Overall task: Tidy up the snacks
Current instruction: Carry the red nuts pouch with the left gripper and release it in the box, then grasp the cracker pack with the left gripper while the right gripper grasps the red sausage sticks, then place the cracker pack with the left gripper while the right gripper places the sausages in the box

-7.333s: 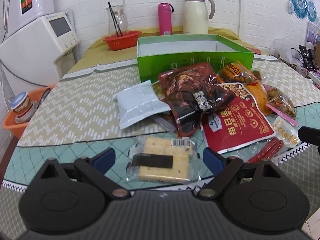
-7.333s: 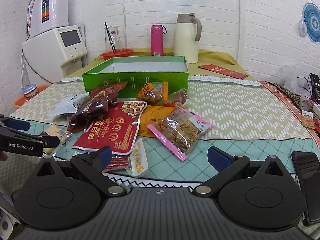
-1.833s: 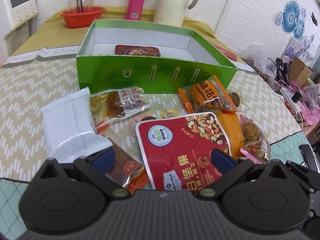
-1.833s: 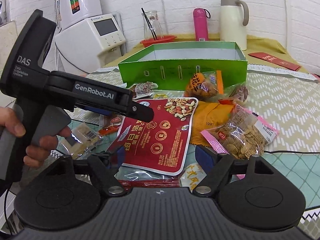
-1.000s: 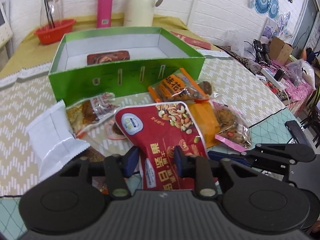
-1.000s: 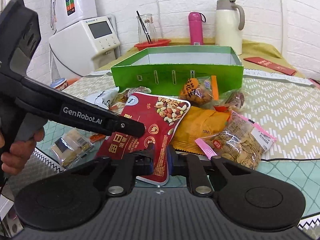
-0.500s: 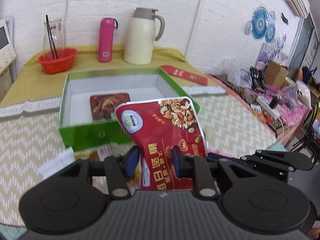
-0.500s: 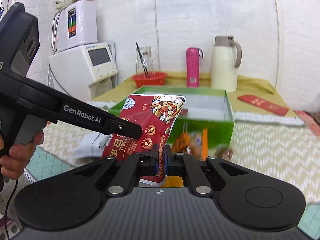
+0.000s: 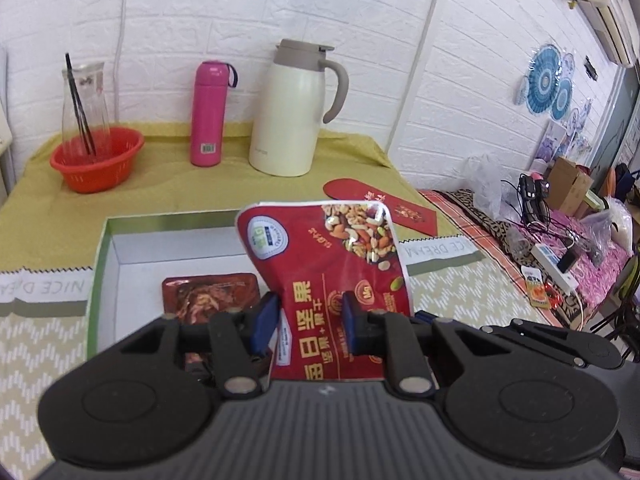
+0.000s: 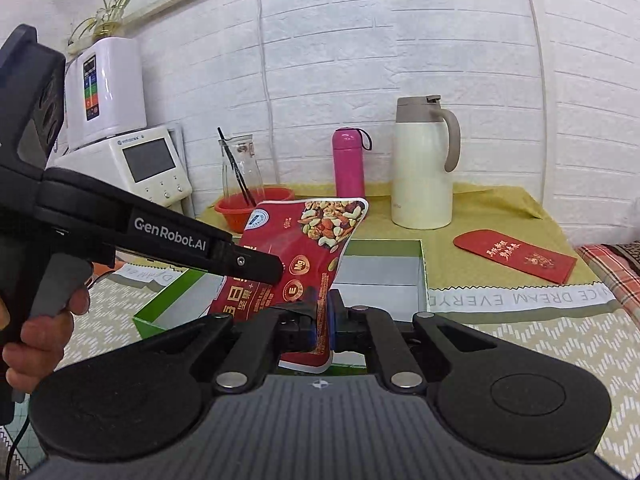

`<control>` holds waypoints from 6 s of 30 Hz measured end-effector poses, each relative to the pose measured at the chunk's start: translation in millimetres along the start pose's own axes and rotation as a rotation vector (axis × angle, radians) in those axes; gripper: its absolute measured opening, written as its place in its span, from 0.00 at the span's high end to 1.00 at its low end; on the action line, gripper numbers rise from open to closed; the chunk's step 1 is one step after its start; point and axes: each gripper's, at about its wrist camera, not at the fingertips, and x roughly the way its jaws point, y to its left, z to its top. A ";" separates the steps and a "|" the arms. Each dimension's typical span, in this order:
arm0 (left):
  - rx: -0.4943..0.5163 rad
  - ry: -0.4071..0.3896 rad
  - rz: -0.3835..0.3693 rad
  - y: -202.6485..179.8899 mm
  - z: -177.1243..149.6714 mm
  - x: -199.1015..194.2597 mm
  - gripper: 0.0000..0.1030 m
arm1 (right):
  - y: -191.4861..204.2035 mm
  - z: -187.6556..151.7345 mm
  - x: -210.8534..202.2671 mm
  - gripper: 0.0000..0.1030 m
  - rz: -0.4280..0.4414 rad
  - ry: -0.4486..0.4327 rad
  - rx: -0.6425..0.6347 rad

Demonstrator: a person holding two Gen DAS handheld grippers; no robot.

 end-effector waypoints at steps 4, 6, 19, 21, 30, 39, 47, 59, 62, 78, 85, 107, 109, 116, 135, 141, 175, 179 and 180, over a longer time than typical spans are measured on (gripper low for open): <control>-0.022 0.017 -0.007 4.6 7.2 25.9 0.83 | -13.4 2.4 16.2 0.89 0.000 -0.005 0.014; -0.025 0.027 0.001 6.9 9.0 37.3 0.83 | -19.7 2.3 27.1 0.89 -0.006 0.014 0.016; -0.089 0.024 0.101 31.6 -1.0 51.7 0.13 | -23.1 -20.4 42.2 0.00 -0.033 0.017 -0.111; -0.069 0.020 0.116 30.7 -3.0 46.7 0.13 | -21.6 -19.6 39.1 0.00 -0.027 0.023 -0.102; -0.038 0.012 0.117 19.8 -15.1 9.0 0.13 | -0.7 -11.5 11.5 0.00 0.006 0.026 -0.113; 0.002 -0.030 0.136 2.7 -38.3 -45.9 0.13 | 23.3 -13.0 -37.7 0.00 0.020 -0.001 -0.162; 0.015 -0.024 0.149 -2.3 -82.2 -100.5 0.13 | 40.2 -34.1 -89.2 0.00 -0.002 0.029 -0.187; -0.032 0.100 0.200 37.0 -183.2 -148.7 0.13 | 57.0 -105.8 -132.8 0.00 0.120 0.151 -0.244; -0.064 0.136 0.215 46.4 -204.6 -156.0 0.13 | 56.1 -120.0 -133.1 0.00 0.085 0.211 -0.235; -0.072 0.158 0.153 51.1 -221.5 -153.3 0.13 | 81.1 -116.4 -156.5 0.00 0.173 0.239 -0.288; -0.103 0.151 0.143 56.3 -226.7 -157.9 0.13 | 83.1 -116.2 -112.3 0.00 0.278 0.330 -0.314; 0.134 0.124 -0.067 32.8 -187.4 -139.9 0.13 | 50.8 -129.5 -120.3 0.00 0.076 0.328 -0.154; 0.189 0.135 -0.160 33.2 -175.9 -127.2 0.13 | 51.3 -130.0 -120.7 0.00 0.075 0.326 -0.151; 0.132 0.311 -0.241 49.9 -169.6 -81.4 0.13 | 48.4 -130.2 -123.7 0.00 0.065 0.325 -0.127; 0.301 0.336 -0.018 12.3 -217.9 -124.1 0.16 | 52.6 -130.6 -125.4 0.00 0.076 0.337 -0.152; 0.281 0.305 0.006 9.2 -213.7 -123.8 0.33 | 56.6 -126.9 -117.1 0.13 0.060 0.325 -0.162; 0.111 -0.078 0.104 9.7 -61.4 -96.3 0.37 | 32.2 -25.9 -72.0 0.64 0.032 0.024 -0.114; 0.084 -0.113 0.146 18.8 -32.2 -72.0 0.37 | 22.8 -13.6 -42.0 0.64 0.017 0.020 -0.102; 0.077 -0.117 0.155 22.1 -25.3 -65.2 0.37 | 19.4 -11.1 -33.9 0.63 0.012 0.022 -0.093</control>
